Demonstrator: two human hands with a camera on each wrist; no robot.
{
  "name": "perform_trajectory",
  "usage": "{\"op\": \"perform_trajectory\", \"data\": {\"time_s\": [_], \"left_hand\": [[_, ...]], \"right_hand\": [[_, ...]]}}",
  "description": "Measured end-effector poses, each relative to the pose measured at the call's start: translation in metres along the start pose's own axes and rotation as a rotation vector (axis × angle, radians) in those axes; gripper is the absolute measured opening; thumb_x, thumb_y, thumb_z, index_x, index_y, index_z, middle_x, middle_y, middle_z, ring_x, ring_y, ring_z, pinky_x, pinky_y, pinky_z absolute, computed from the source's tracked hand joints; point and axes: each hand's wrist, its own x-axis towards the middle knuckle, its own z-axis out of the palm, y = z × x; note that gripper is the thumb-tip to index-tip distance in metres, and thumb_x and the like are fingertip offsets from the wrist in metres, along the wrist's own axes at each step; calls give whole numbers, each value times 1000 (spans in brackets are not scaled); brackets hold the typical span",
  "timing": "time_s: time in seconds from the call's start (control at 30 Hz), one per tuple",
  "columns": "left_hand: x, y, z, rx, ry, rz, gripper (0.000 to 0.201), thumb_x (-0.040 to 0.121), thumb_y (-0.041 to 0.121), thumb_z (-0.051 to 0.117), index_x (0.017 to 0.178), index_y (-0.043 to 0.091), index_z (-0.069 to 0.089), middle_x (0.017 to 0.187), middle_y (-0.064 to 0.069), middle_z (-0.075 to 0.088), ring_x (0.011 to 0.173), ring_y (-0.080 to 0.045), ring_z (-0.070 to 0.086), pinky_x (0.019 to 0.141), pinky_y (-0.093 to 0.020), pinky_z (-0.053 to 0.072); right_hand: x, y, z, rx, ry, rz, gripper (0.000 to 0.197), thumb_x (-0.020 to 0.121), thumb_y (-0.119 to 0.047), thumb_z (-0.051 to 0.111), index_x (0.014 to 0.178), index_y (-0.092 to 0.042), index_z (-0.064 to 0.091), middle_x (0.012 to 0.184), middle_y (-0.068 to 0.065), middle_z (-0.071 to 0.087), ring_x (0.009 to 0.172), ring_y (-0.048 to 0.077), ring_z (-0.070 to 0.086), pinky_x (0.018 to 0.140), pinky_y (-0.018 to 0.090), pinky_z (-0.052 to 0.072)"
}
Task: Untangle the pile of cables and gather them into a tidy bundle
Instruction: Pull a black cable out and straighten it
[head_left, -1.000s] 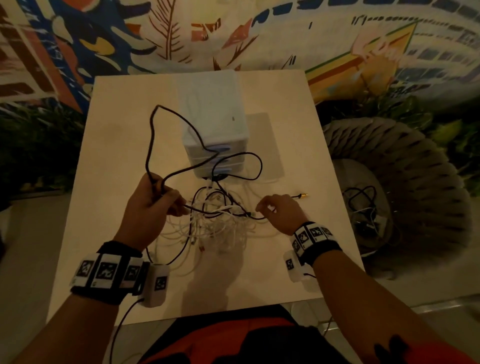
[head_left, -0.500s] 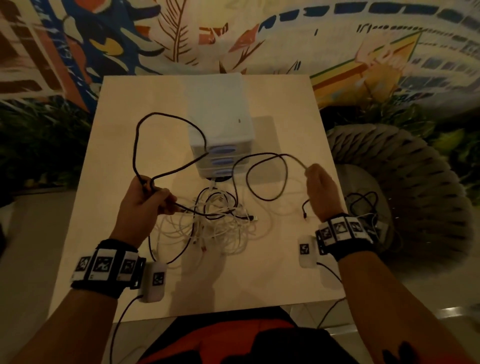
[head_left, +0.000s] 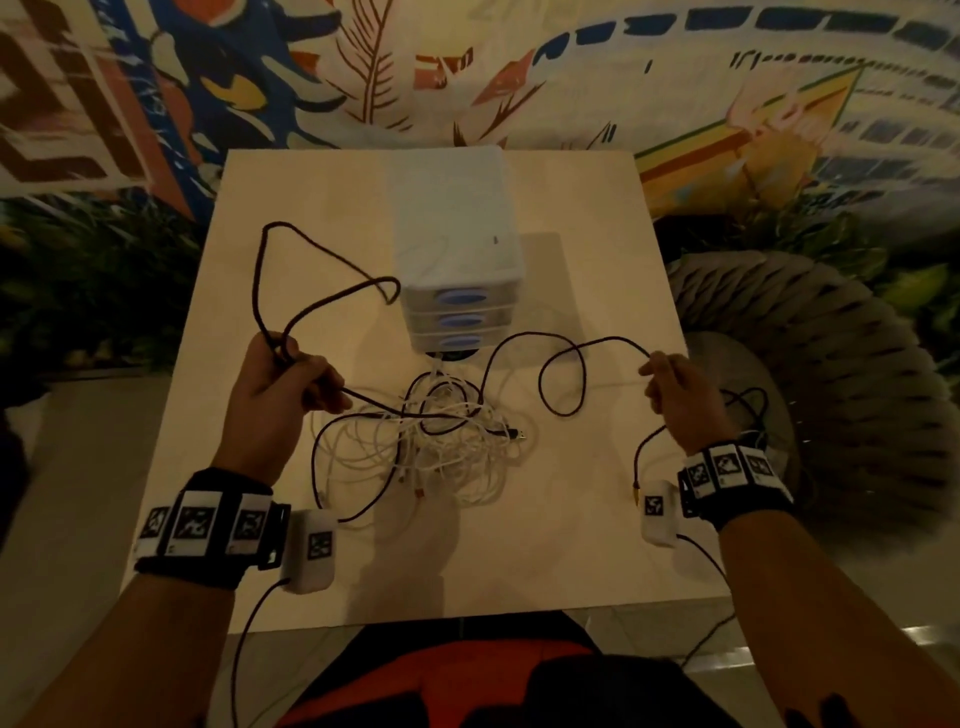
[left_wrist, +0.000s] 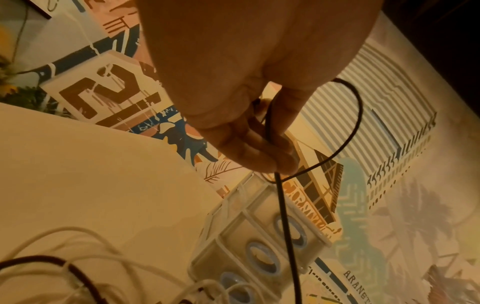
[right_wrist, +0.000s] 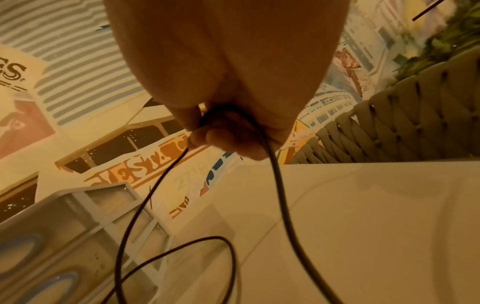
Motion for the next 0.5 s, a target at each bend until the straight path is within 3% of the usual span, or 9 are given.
{"op": "perform_trajectory", "data": {"time_s": [0.17, 0.23, 0.3, 0.33, 0.4, 0.43, 0.5], "left_hand": [[-3, 33, 9, 10, -77, 89, 28, 100, -5, 44, 86, 20, 45, 63, 0, 60, 55, -23, 58, 59, -34, 51], [-3, 50, 10, -14, -112, 141, 27, 97, -4, 44, 86, 21, 44, 62, 1, 59, 54, -24, 56, 55, -31, 51], [-4, 68, 11, -38, -136, 188, 26, 96, -3, 42, 87, 21, 44, 63, 0, 59, 54, -24, 57, 53, -31, 52], [-4, 76, 11, -57, -150, 206, 25, 96, -3, 42, 88, 21, 44, 64, 0, 60, 55, -24, 58, 53, -32, 53], [-5, 90, 12, -97, -179, 235, 25, 97, -3, 42, 90, 22, 44, 67, 0, 60, 61, -23, 61, 54, -34, 55], [-5, 96, 14, -107, -193, 248, 27, 98, -4, 40, 91, 22, 43, 68, 1, 60, 64, -21, 62, 54, -34, 56], [-7, 105, 19, -117, -218, 270, 29, 100, -7, 36, 92, 21, 42, 69, 2, 60, 67, -20, 63, 56, -34, 57]], "right_hand": [[17, -10, 20, -5, -135, 69, 29, 108, -32, 44, 98, -20, 68, 80, 3, 67, 69, 21, 60, 69, 36, 47], [21, -16, 26, -25, -175, 131, 22, 106, -31, 47, 109, -19, 66, 97, 5, 72, 92, 29, 65, 82, 38, 48], [19, -27, 31, -269, -153, 118, 31, 99, -34, 60, 127, -20, 61, 124, 10, 66, 116, 32, 60, 99, 39, 46], [13, -37, 33, -384, -111, 26, 45, 94, -35, 68, 135, -21, 57, 132, 12, 60, 122, 32, 56, 104, 41, 44], [-12, -70, 42, -356, -47, -290, 59, 85, -30, 78, 138, -21, 56, 133, 9, 56, 120, 25, 55, 104, 41, 46], [-29, -93, 50, -258, -106, -442, 59, 83, -28, 80, 137, -21, 57, 131, 4, 54, 117, 18, 55, 102, 34, 47], [-62, -132, 77, -164, -390, -622, 54, 87, -35, 77, 136, -26, 57, 132, -5, 52, 117, 5, 52, 101, 18, 43]]}}
